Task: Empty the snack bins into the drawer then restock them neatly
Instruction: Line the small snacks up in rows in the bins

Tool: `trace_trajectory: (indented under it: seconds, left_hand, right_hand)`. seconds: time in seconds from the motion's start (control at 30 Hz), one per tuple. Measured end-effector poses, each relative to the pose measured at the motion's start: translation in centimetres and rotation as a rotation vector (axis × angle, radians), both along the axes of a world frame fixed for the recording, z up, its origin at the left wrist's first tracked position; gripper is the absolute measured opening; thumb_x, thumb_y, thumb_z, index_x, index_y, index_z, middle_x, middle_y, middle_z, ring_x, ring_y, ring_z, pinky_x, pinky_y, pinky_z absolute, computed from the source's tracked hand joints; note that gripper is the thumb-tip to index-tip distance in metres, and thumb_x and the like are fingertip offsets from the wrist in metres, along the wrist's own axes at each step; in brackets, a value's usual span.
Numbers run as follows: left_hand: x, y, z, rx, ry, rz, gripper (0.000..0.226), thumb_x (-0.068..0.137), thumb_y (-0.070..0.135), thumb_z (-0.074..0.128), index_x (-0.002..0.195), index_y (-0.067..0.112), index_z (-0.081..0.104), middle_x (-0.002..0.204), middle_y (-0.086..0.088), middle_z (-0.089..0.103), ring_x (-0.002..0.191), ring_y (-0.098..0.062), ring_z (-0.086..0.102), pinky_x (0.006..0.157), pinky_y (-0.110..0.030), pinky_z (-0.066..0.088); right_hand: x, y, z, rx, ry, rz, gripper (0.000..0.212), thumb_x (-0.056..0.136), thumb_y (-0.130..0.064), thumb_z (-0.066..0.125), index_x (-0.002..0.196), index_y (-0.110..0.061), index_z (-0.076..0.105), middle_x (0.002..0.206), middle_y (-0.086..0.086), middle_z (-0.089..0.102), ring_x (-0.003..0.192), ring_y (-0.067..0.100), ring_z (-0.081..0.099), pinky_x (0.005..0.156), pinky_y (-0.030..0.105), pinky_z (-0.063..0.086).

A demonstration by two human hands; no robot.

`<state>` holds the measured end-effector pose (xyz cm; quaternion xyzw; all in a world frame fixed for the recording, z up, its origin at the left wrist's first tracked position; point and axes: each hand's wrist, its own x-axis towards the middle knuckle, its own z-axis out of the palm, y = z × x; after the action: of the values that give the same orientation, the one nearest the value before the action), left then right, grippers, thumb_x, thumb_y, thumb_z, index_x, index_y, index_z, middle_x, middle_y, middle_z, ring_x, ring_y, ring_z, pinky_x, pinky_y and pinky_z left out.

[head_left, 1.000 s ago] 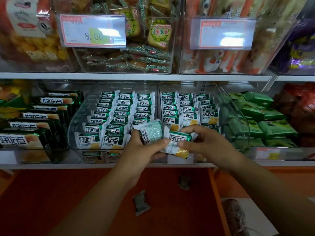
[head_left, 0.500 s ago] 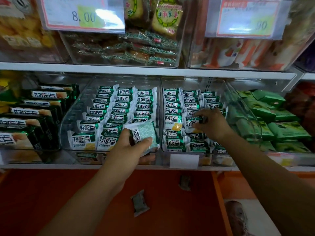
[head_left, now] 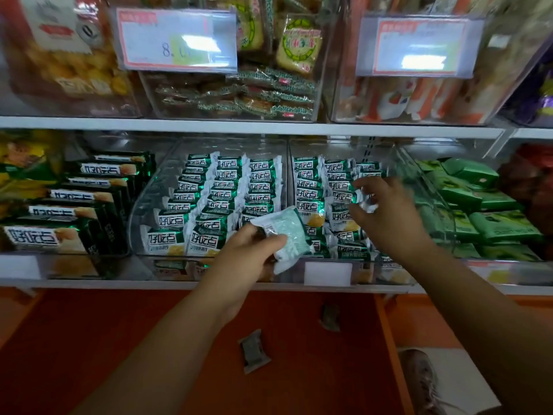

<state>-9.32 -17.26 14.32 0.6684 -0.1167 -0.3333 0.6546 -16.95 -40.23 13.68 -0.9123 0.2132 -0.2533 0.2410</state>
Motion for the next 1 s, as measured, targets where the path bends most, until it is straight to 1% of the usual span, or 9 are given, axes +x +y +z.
trace_trajectory:
  seconds: [0.13, 0.23, 0.3, 0.43, 0.57, 0.67, 0.8, 0.9, 1.0]
  left_hand:
    - [-1.2, -0.5, 0.1, -0.024, -0.025, -0.036, 0.012, 0.091, 0.022, 0.066, 0.099, 0.013, 0.068, 0.105, -0.011, 0.074, 0.095, -0.025, 0.072, 0.087, -0.044, 0.058]
    - [-2.0, -0.6, 0.4, -0.071, -0.01, -0.07, 0.021, 0.092, 0.027, 0.065, 0.106, 0.011, 0.067, 0.11, -0.013, 0.072, 0.097, -0.026, 0.072, 0.091, -0.047, 0.056]
    - [-2.3, -0.5, 0.8, -0.078, 0.011, -0.109, 0.033, 0.094, 0.029, 0.062, 0.122, 0.011, 0.061, 0.116, -0.011, 0.07, 0.098, -0.025, 0.072, 0.093, -0.045, 0.055]
    - [-2.2, 0.2, 1.1, 0.064, -0.237, -0.144, 0.03, 0.091, 0.037, 0.064, 0.12, 0.034, 0.059, 0.118, 0.016, 0.063, 0.103, -0.009, 0.066, 0.09, -0.033, 0.056]
    - [-1.3, 0.3, 0.9, 0.045, -0.251, -0.152, 0.038, 0.087, 0.036, 0.068, 0.124, 0.029, 0.062, 0.114, 0.018, 0.061, 0.104, -0.006, 0.065, 0.086, -0.027, 0.055]
    - [-1.1, -0.1, 0.7, 0.0, -0.22, -0.162, 0.038, 0.089, 0.029, 0.068, 0.123, 0.013, 0.064, 0.097, 0.011, 0.063, 0.096, -0.006, 0.067, 0.08, -0.022, 0.056]
    - [-1.0, -0.6, 0.2, 0.039, -0.304, -0.191, 0.026, 0.09, 0.028, 0.068, 0.115, 0.021, 0.068, 0.093, 0.013, 0.069, 0.091, -0.004, 0.068, 0.074, -0.017, 0.053]
    - [-1.2, -1.4, -0.4, 0.093, -0.447, -0.128, 0.036, 0.089, 0.032, 0.068, 0.124, 0.03, 0.063, 0.109, 0.016, 0.066, 0.104, -0.008, 0.063, 0.081, -0.024, 0.051]
    - [-0.4, -1.9, -1.1, 0.214, -0.7, -0.002, 0.058, 0.09, 0.036, 0.066, 0.143, 0.032, 0.044, 0.136, 0.013, 0.047, 0.119, -0.005, 0.049, 0.097, -0.03, 0.043]
  right_hand:
    - [-4.1, 6.0, 1.2, 0.138, 0.034, 0.46, 0.048, 0.086, -0.021, 0.07, 0.123, -0.043, 0.048, 0.13, -0.015, 0.041, 0.119, -0.008, 0.043, 0.096, 0.01, 0.041]
    - [-4.8, 7.4, -0.6, 0.174, 0.073, 0.509, 0.069, 0.083, -0.018, 0.074, 0.139, -0.037, 0.039, 0.144, -0.017, 0.028, 0.13, -0.015, 0.028, 0.102, 0.009, 0.036]
    - [-4.5, 7.6, -0.6, 0.266, -0.007, 0.425, 0.062, 0.083, -0.017, 0.074, 0.135, -0.035, 0.045, 0.136, -0.016, 0.036, 0.121, -0.013, 0.039, 0.096, 0.013, 0.044]
    - [-4.6, 7.2, 1.3, 0.631, -0.045, 0.386, 0.01, 0.088, -0.028, 0.06, 0.098, -0.026, 0.061, 0.098, 0.007, 0.062, 0.079, 0.006, 0.064, 0.068, 0.016, 0.05]
    - [-4.4, 6.4, 1.6, 0.892, -0.03, 0.424, 0.028, 0.091, -0.026, 0.055, 0.108, -0.003, 0.059, 0.09, 0.02, 0.061, 0.074, 0.02, 0.068, 0.062, 0.023, 0.052]
    - [-4.2, 6.1, 1.5, 0.855, 0.037, 0.39, 0.032, 0.092, -0.03, 0.056, 0.109, -0.002, 0.057, 0.099, 0.028, 0.056, 0.08, 0.017, 0.066, 0.063, 0.021, 0.052]
    - [-4.1, 5.5, 1.9, 0.712, 0.088, 0.351, 0.044, 0.081, -0.037, 0.066, 0.123, -0.041, 0.055, 0.089, -0.033, 0.058, 0.081, -0.012, 0.059, 0.07, 0.014, 0.05]
    - [-4.1, 4.2, 2.9, 0.628, 0.124, 0.321, 0.034, 0.082, -0.024, 0.07, 0.115, -0.029, 0.063, 0.066, -0.029, 0.058, 0.06, -0.007, 0.057, 0.06, 0.01, 0.046]
    - [-3.9, 0.2, 3.9, 0.37, 0.119, 0.111, 0.028, 0.081, -0.022, 0.076, 0.108, -0.026, 0.066, 0.08, -0.007, 0.065, 0.056, 0.004, 0.06, 0.049, 0.016, 0.043]
